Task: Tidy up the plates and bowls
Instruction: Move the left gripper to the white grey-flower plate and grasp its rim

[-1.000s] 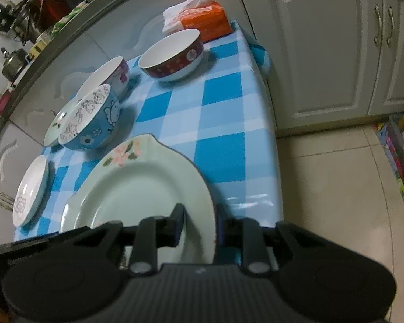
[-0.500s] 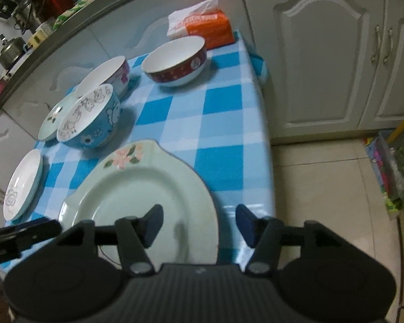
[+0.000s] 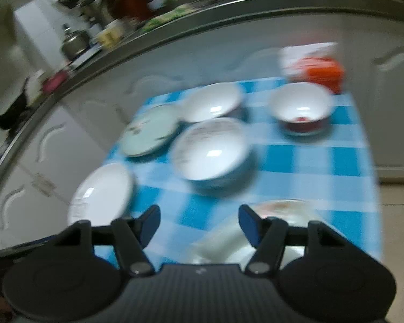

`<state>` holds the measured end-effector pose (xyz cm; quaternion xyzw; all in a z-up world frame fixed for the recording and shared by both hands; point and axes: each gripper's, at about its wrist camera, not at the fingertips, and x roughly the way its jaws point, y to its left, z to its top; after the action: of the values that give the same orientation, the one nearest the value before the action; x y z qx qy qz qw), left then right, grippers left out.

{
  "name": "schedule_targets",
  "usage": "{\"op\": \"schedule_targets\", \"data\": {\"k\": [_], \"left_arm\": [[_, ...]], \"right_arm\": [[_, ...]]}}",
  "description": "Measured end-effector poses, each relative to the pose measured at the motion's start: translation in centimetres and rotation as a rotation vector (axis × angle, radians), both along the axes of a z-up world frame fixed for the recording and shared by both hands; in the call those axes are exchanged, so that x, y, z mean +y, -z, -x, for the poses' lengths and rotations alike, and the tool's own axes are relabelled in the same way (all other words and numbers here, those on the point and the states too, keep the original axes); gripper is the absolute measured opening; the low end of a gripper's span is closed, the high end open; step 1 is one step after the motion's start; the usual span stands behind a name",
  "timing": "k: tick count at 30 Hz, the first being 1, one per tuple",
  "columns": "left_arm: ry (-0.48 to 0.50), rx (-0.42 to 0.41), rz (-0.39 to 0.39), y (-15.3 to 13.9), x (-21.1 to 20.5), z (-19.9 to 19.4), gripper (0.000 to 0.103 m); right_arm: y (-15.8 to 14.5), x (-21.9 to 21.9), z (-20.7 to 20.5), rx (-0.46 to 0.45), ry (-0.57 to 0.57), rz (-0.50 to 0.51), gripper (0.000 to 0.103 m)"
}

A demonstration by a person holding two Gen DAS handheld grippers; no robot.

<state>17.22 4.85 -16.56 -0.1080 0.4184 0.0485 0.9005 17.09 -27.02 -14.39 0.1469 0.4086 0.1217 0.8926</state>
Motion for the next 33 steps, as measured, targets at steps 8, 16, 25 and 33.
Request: {"op": "schedule_targets", "data": {"k": [8, 16, 25, 33], "left_arm": [[-0.103, -0.021, -0.005, 1.0, 5.0, -2.4, 0.083], [-0.114, -0.011, -0.023, 3.1, 6.2, -4.5, 0.080], [-0.094, 0.012, -0.009, 4.1, 7.1, -5.6, 0.075], [-0.070, 0.024, -0.014, 4.6, 7.4, -6.1, 0.064]], "right_arm": [[2.8, 7.4, -4.5, 0.018, -0.104, -0.064, 0.064], [5.9, 10.9, -7.5, 0.076, -0.115, -0.076, 0.064], [7.3, 12.6, -9.3, 0.092, -0.113, -0.078, 0.060], [8.0, 13.9, -10.2, 0.095, -0.126, -0.089, 0.055]]}}
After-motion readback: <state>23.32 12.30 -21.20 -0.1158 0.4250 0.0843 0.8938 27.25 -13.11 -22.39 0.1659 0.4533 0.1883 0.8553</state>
